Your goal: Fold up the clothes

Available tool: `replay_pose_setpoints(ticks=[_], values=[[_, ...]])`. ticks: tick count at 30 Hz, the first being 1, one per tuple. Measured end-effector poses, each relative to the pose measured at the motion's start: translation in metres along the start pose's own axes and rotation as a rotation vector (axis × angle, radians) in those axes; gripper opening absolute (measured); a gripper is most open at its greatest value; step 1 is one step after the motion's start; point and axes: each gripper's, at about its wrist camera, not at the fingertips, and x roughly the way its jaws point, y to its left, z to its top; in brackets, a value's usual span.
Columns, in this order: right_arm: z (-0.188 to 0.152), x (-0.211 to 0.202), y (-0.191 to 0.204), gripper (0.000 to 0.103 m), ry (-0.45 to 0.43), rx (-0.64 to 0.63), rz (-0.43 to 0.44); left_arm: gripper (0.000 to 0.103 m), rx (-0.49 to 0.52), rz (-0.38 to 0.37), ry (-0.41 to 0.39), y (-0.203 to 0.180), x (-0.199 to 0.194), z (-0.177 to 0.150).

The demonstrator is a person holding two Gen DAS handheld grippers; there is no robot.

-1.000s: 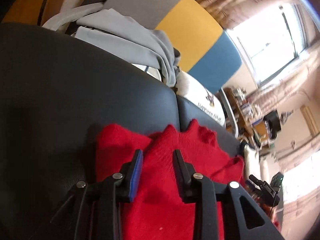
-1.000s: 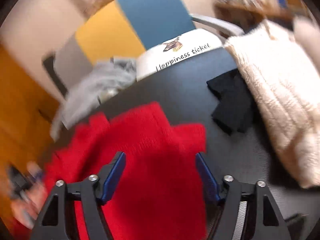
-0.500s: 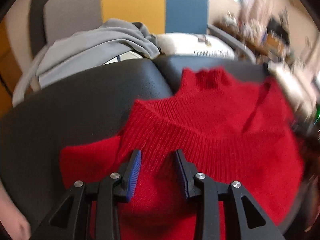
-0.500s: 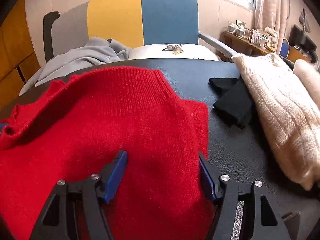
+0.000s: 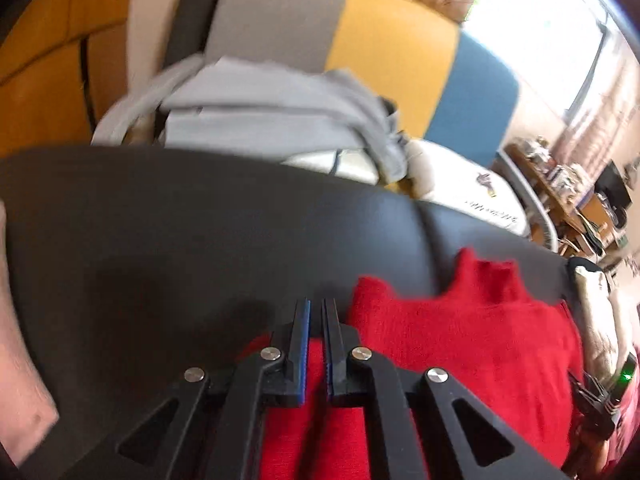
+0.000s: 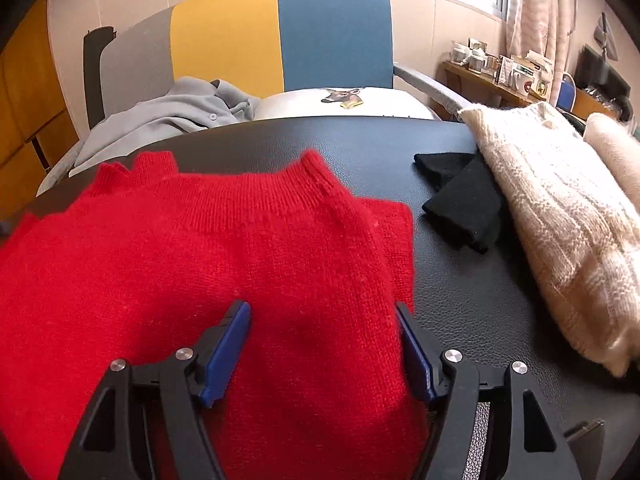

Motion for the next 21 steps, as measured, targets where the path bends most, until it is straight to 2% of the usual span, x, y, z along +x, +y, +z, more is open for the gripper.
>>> replay_pose_setpoints(ticks=[2,3,5,6,9,10,11,12,15,19,21], values=[[0.000,0.001,-0.001,0.072,0.002,0.006,0.002,0.005,-0.035,-0.002,0.028,0.009,0.005,-0.012],[0.000,0.002,-0.001,0.073,0.002,0.010,0.002,0.006,-0.063,-0.016,0.006,0.013,-0.001,-0.018],[-0.001,0.003,-0.003,0.077,0.007,0.023,0.005,0.018,-0.108,-0.040,-0.033,0.017,-0.016,-0.028],[-0.001,0.004,-0.004,0.078,0.010,0.032,0.011,0.018,-0.130,-0.050,-0.051,0.018,-0.024,-0.033],[0.002,0.001,-0.010,0.077,0.025,0.061,0.036,0.018,-0.091,-0.047,-0.050,0.012,-0.042,-0.053],[0.002,-0.006,-0.016,0.074,0.022,0.092,0.054,0.018,-0.076,-0.046,-0.049,0.010,-0.048,-0.060],[0.002,-0.014,-0.021,0.062,0.020,0.122,0.071,0.018,-0.048,-0.036,-0.040,0.008,-0.052,-0.068],[0.002,-0.021,-0.027,0.060,0.018,0.152,0.089,0.018,-0.023,-0.032,-0.032,0.007,-0.055,-0.077],[-0.006,-0.041,-0.043,0.060,0.036,0.194,0.103,0.018,-0.015,-0.055,-0.009,0.009,-0.061,-0.100],[-0.024,-0.052,-0.052,0.060,0.068,0.134,0.067,0.032,-0.033,-0.111,-0.010,0.015,-0.072,-0.119],[-0.029,-0.048,-0.052,0.060,0.082,0.117,0.081,0.033,-0.031,-0.123,-0.012,0.016,-0.072,-0.124]])
